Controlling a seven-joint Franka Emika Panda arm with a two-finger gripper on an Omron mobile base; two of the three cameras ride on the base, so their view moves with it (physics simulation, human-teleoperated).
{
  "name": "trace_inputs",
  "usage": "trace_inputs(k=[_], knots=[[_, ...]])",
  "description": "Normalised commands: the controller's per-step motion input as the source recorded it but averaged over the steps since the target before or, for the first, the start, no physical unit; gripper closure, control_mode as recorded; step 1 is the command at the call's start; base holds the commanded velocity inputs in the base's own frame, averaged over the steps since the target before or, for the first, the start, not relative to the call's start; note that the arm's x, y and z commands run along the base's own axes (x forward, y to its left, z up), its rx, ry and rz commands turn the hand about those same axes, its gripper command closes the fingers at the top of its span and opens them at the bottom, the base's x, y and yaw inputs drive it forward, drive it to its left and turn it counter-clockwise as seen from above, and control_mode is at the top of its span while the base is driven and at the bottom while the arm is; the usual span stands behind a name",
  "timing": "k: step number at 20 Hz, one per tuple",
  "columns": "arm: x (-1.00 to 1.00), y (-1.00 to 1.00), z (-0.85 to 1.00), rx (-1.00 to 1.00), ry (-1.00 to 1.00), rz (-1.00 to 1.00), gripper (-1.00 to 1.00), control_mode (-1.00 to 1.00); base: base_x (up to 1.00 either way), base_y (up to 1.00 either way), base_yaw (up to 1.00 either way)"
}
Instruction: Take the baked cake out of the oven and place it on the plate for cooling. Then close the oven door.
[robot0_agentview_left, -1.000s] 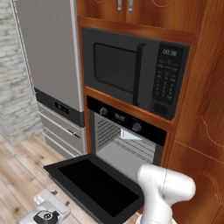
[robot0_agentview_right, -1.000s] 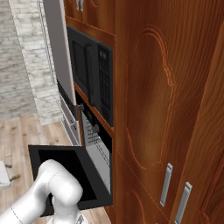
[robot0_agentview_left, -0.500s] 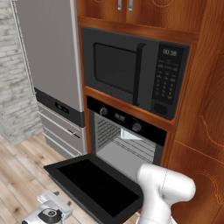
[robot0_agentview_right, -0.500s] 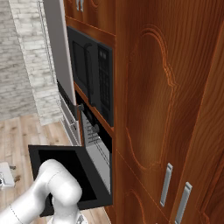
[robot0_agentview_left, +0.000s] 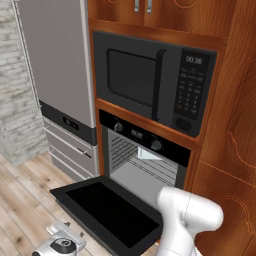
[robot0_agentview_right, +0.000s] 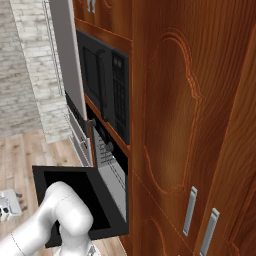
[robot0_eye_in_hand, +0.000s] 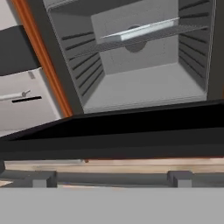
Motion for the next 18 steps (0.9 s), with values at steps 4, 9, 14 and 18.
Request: trace_inputs(k=[4,9,14,18], knots=[[0.18,0.14,-0.42,0.0,0.0,0.0,-1.0,-1.0,0.0,0.0,0.0],[0.2,0.11,-0.33,0.0,0.0,0.0,-1.0,-1.0,0.0,0.0,0.0],[0.17,0.1,-0.49,-0.01,-0.02,0.0,-1.0,-1.0,0.0,0.0,0.0],[0.02,0.12,-0.57,-0.01,-0.06,0.0,-1.0,-1.0,0.0,0.0,0.0]])
